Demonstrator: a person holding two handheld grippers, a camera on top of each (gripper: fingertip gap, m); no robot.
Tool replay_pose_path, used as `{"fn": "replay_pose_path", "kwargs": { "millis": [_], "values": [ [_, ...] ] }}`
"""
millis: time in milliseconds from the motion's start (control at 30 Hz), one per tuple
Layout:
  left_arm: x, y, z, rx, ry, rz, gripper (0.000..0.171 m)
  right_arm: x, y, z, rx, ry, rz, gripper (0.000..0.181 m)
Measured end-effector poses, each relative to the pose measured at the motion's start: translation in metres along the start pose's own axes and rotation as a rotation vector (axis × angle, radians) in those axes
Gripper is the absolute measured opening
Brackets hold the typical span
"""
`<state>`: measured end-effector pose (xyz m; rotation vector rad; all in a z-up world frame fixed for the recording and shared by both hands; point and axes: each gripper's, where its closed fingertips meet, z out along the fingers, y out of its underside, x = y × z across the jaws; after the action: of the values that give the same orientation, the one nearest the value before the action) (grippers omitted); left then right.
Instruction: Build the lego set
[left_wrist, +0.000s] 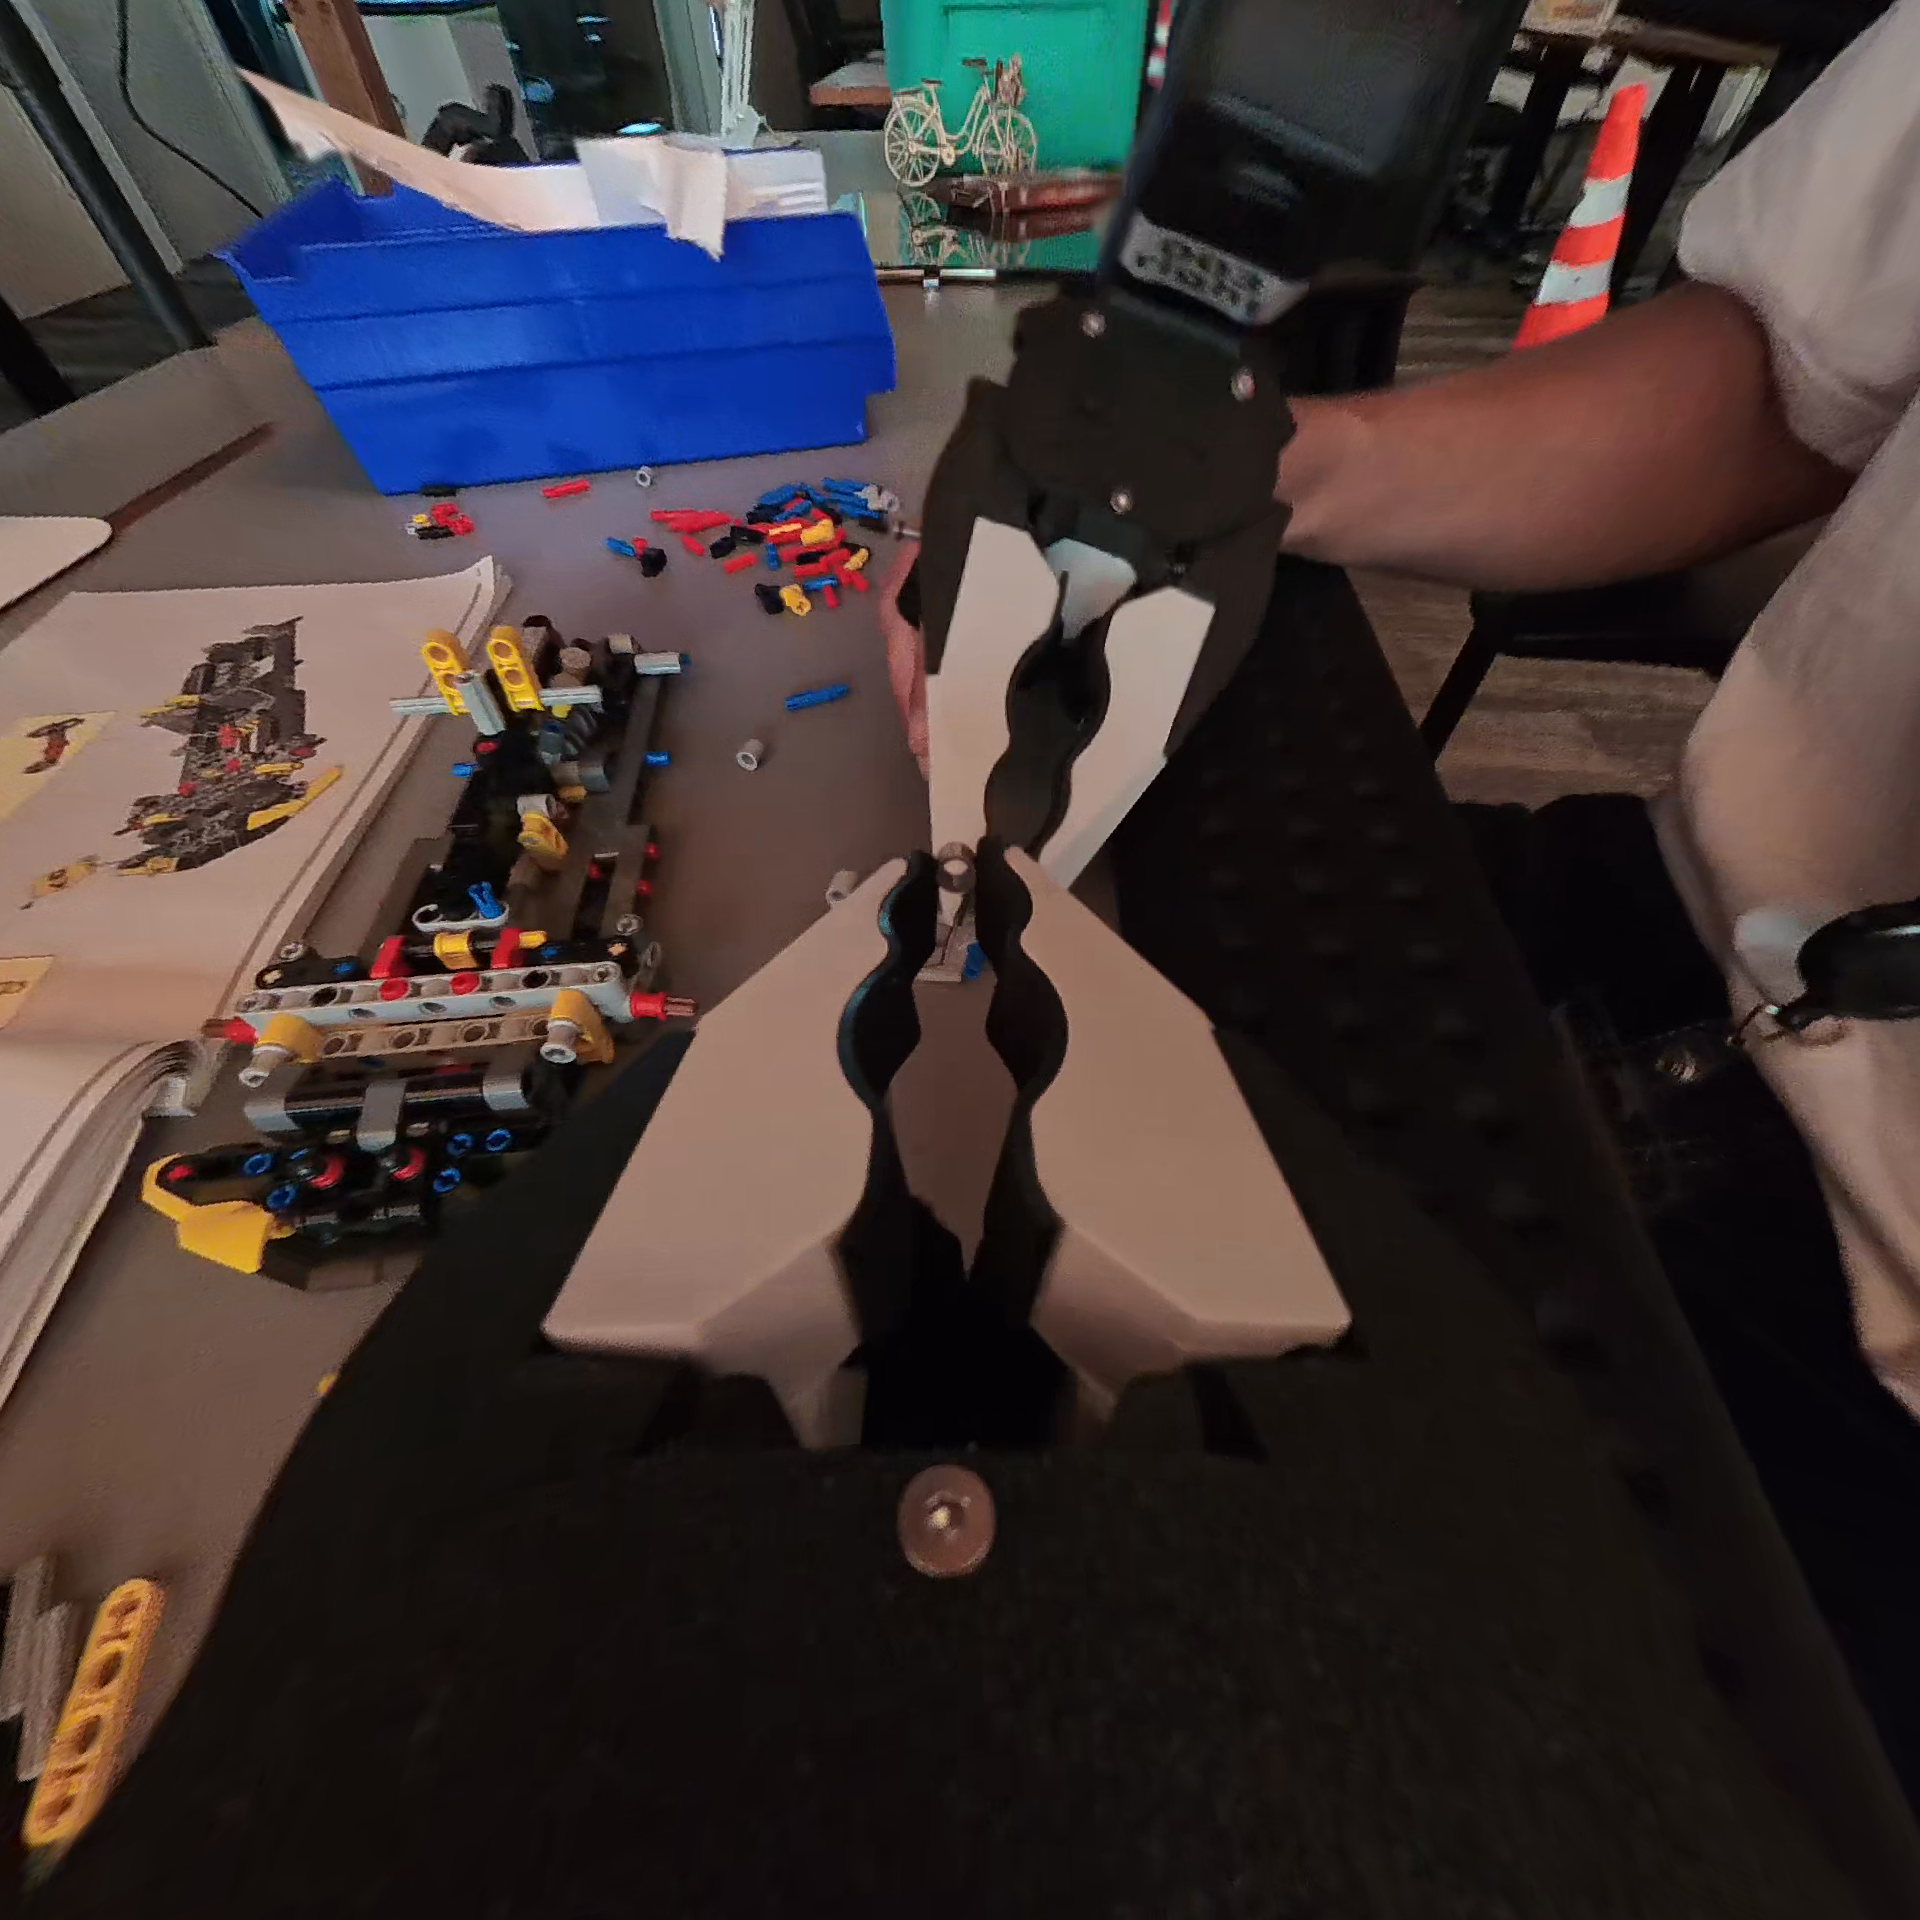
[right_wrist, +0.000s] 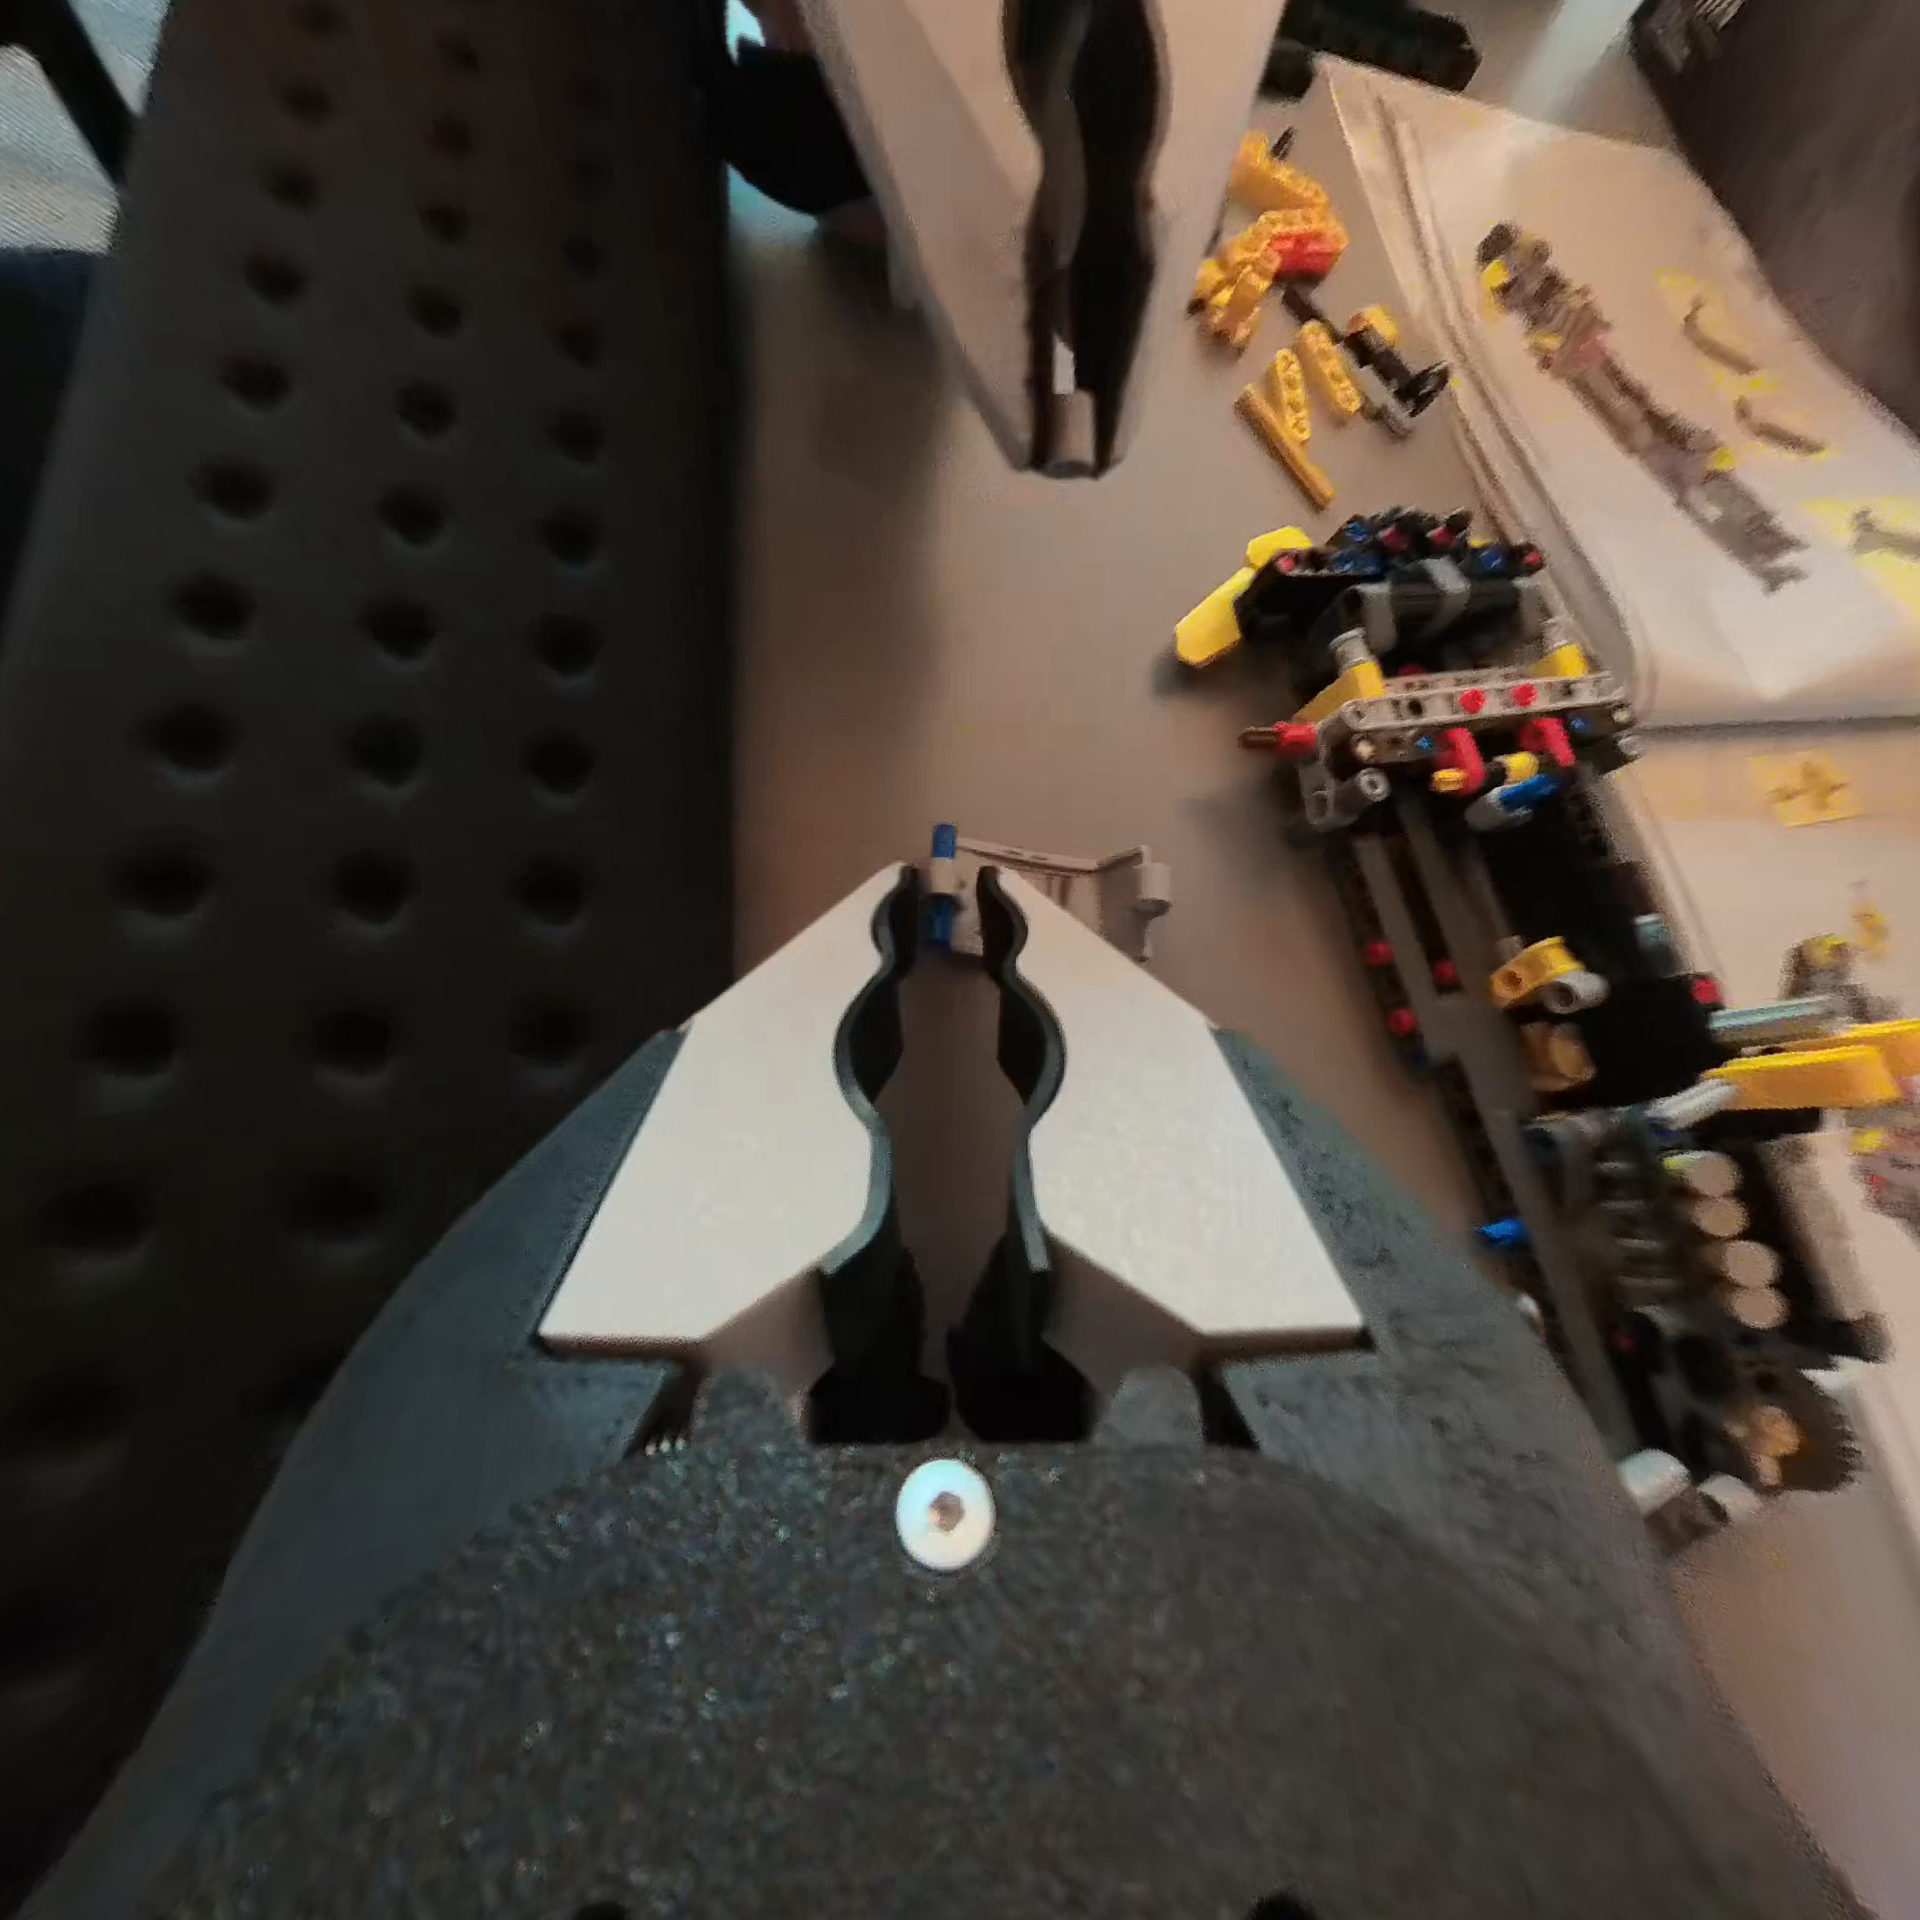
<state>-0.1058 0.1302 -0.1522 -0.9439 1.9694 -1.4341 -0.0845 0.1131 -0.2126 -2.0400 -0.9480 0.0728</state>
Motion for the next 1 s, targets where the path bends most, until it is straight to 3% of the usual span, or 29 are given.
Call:
{"fn": "replay_pose_path", "kwargs": {
  "millis": [133,467,633,1000],
  "values": [
    [-0.001,-0.01,-0.004,0.067,0.043,-0.082,0.005,0.002,-0.001,0.001,0.017,0.03,-0.04,0.013],
    [0.0,-0.014,-0.004,0.09,0.076,-0.113,0.005,0.007,-0.002,0.009,0.003,-0.021,0.043,0.008],
    [-0.003,-0.021,-0.009,0.151,0.041,-0.065,0.005,0.022,-0.061,-0.031,0.369,-0.127,0.299,0.007],
    [0.014,-0.019,-0.002,0.132,0.063,0.079,0.005,0.001,-0.071,-0.035,0.421,-0.271,0.324,0.006]
  ]
}}
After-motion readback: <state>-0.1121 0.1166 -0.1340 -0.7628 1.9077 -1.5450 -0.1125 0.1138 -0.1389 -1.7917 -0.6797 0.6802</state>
